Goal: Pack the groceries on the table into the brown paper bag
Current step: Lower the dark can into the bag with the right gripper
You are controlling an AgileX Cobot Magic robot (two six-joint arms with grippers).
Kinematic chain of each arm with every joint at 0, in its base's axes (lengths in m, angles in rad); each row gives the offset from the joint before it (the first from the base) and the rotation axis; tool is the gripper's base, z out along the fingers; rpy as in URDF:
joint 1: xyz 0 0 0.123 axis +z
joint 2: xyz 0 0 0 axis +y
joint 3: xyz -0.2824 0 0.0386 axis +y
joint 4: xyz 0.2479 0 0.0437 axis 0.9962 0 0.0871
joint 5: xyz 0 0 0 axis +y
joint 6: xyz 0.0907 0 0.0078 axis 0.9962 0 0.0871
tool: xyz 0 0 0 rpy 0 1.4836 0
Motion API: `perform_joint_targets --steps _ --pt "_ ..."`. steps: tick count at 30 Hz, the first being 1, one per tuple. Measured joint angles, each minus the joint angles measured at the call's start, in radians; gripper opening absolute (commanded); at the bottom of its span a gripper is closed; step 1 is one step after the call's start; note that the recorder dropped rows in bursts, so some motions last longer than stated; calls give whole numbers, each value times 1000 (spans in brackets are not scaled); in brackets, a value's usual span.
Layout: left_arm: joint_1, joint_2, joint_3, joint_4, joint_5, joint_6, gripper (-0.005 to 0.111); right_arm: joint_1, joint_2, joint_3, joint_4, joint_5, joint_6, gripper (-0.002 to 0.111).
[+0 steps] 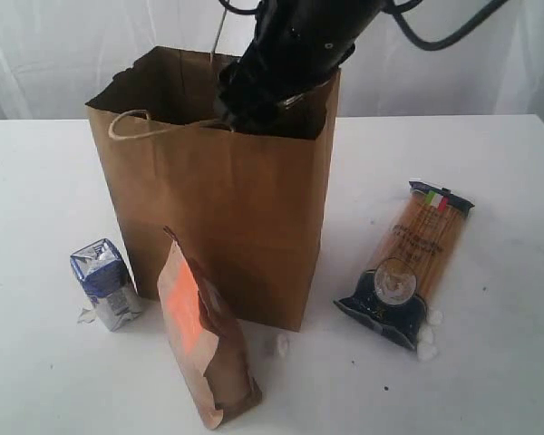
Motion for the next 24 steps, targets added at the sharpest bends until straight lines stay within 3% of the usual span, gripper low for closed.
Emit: perform_joint_targets --steps 15,17,20,22,24 --pt "0 0 0 0 0 0 1 -50 35 -11 34 7 133 1" --pt "0 0 0 0 0 0 1 -50 35 -11 36 9 133 15" --pt "0 0 0 0 0 0 1 -50 35 -11 50 24 135 49" --pt "0 0 0 0 0 0 1 -50 35 -13 51 34 135 66" --pt "0 0 0 0 0 0 1 -50 33 -13 53 40 135 72"
